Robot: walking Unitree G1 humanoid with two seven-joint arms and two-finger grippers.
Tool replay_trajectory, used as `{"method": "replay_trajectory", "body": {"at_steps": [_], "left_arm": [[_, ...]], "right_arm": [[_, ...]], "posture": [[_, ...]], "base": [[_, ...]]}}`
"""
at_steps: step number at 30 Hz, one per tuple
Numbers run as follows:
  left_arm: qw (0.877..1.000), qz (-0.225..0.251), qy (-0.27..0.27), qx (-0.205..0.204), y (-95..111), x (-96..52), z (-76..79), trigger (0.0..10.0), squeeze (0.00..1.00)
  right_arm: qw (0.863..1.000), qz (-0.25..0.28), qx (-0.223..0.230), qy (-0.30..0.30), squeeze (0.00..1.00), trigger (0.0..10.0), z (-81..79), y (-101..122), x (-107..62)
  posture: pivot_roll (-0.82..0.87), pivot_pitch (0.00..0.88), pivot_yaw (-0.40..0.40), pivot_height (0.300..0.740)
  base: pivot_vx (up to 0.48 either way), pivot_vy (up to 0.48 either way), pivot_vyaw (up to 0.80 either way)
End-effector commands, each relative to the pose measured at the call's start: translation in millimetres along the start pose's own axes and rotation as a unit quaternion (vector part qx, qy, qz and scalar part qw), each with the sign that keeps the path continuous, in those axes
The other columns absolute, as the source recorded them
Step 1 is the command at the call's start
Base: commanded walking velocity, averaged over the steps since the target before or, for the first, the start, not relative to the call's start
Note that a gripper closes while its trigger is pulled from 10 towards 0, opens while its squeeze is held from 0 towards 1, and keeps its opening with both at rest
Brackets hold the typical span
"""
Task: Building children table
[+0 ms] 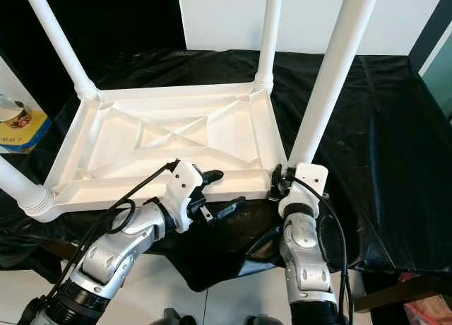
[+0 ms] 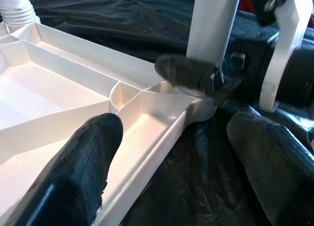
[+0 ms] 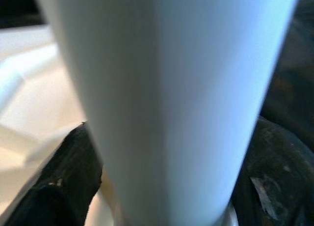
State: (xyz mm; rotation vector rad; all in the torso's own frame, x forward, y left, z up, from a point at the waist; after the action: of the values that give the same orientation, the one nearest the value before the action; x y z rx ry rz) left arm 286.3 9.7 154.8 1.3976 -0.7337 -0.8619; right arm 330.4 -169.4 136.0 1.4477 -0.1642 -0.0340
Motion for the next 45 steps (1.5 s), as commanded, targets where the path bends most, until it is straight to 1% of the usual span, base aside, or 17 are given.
{"method": "replay_trajectory", "body": {"at_steps": [1, 2, 8, 9, 10, 11, 15, 16, 24, 25, 26, 37, 38, 39, 40, 43, 45], "left_arm": [[1.0, -0.009, -0.022, -0.003, -2.8, -0.9, 5.7, 10.0, 0.0], [1.0, -0.009, -0.021, -0.004, -2.6, -1.0, 5.2, 10.0, 0.0], [1.0, -0.008, -0.018, -0.004, -2.2, -1.1, 4.4, 10.0, 0.0], [1.0, -0.007, -0.018, -0.005, -2.1, -0.9, 4.3, 10.0, 0.0], [1.0, -0.007, -0.018, -0.005, -2.1, -0.9, 4.3, 10.0, 0.0], [1.0, -0.007, -0.018, -0.005, -1.9, -0.7, 4.1, 10.0, 0.0], [1.0, -0.007, -0.019, -0.005, -1.6, 0.1, 3.8, 10.0, 0.0], [1.0, -0.006, -0.02, -0.005, -1.4, 1.0, 4.0, 10.0, 0.0], [1.0, -0.004, -0.022, -0.004, 0.1, 2.6, 4.6, 10.0, 0.0], [1.0, -0.004, -0.022, -0.003, 0.3, 2.7, 4.5, 10.0, 0.0], [1.0, -0.004, -0.021, -0.003, 0.4, 2.7, 4.4, 10.0, 0.0], [1.0, -0.004, -0.021, -0.003, 0.8, 2.3, 4.6, 10.0, 0.0], [1.0, -0.004, -0.021, -0.003, 0.7, 2.3, 4.8, 10.0, 0.0], [1.0, -0.004, -0.021, -0.003, 0.7, 2.3, 4.8, 10.0, 0.0], [1.0, -0.004, -0.022, -0.003, 0.6, 2.2, 4.9, 10.0, 0.0], [1.0, -0.004, -0.023, -0.004, 0.5, 2.2, 5.2, 10.0, 0.0], [1.0, -0.005, -0.024, -0.004, -0.1, 2.2, 6.1, 10.0, 0.0]], "right_arm": [[0.999, 0.021, 0.009, 0.035, 1.0, 10.0, -0.3, 6.2, -2.3], [0.997, 0.03, 0.007, 0.065, 1.0, 10.0, 1.4, 8.3, -2.9], [0.989, 0.046, -0.011, 0.141, 1.0, 10.0, 4.4, 12.3, -4.1], [0.984, 0.047, -0.018, 0.172, 0.73, 10.0, 4.4, 12.4, -4.1], [0.984, 0.047, -0.018, 0.172, 0.73, 10.0, 4.4, 12.4, -4.1], [0.978, 0.049, -0.028, 0.202, 0.0, 10.0, 4.9, 12.3, -3.5], [0.967, 0.044, -0.042, 0.247, 0.0, 10.0, 4.1, 10.1, -1.4], [0.959, 0.036, -0.055, 0.277, 0.0, 10.0, 2.4, 4.9, 2.2], [0.942, 0.022, -0.072, 0.328, 0.0, 10.0, -11.8, -8.7, 7.2], [0.941, 0.021, -0.07, 0.331, 0.0, 3.3, -13.1, -9.6, 8.1], [0.941, 0.022, -0.069, 0.332, 0.0, 0.0, -13.0, -10.0, 9.4], [0.944, 0.014, -0.069, 0.322, 0.0, 0.0, -4.6, -18.3, 15.5], [0.947, 0.012, -0.069, 0.313, 0.0, 5.1, -2.9, -19.3, 16.0], [0.947, 0.012, -0.069, 0.313, 0.0, 5.1, -2.9, -19.3, 16.0], [0.95, 0.01, -0.068, 0.306, 0.0, 10.0, -1.9, -20.1, 16.6], [0.953, 0.009, -0.063, 0.296, 0.0, 10.0, -1.3, -20.0, 16.9], [0.964, 0.007, -0.058, 0.26, 0.0, 10.0, -0.1, -19.5, 18.0]], "posture": [[-0.11, 0.091, 0.022, 0.74], [-0.11, 0.092, 0.022, 0.74], [-0.12, 0.095, 0.026, 0.74], [-0.12, 0.094, 0.027, 0.74], [-0.12, 0.094, 0.027, 0.74], [-0.12, 0.096, 0.028, 0.74], [-0.13, 0.097, 0.03, 0.74], [-0.13, 0.098, 0.031, 0.74], [-0.12, 0.094, 0.032, 0.74], [-0.12, 0.094, 0.031, 0.74], [-0.12, 0.094, 0.031, 0.74], [-0.12, 0.097, 0.033, 0.74], [-0.12, 0.099, 0.035, 0.74], [-0.12, 0.099, 0.035, 0.74], [-0.12, 0.1, 0.034, 0.74], [-0.12, 0.1, 0.035, 0.74], [-0.12, 0.103, 0.034, 0.74]], "base": [[0.0, 0.0, 0.0], [0.0, 0.0, 0.0], [0.0, 0.0, 0.0], [0.0, 0.0, 0.0], [0.0, 0.0, 0.0], [0.0, 0.0, 0.0], [0.0, 0.0, 0.0], [0.0, 0.0, 0.0], [0.0, 0.0, 0.0], [0.0, 0.0, 0.0], [0.0, 0.0, 0.0], [0.0, 0.0, 0.0], [0.0, 0.0, 0.0], [0.0, 0.0, 0.0], [0.0, 0.0, 0.0], [0.0, 0.0, 0.0], [0.0, 0.0, 0.0]]}}
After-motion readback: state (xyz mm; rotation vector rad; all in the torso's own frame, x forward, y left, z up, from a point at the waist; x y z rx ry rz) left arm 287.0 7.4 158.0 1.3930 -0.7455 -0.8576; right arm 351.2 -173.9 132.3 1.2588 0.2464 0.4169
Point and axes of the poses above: a point about 5 cm out from each wrist's last joint towards the gripper, its own x axis pointing out of the wrist towards the gripper, its own y axis along the axis of the wrist's last joint, z = x × y, the point moved 5 cm from there along x, pointing out of the wrist towards the gripper, and after that the axes turned 10 degrees about -x, right-handed, at the moved point
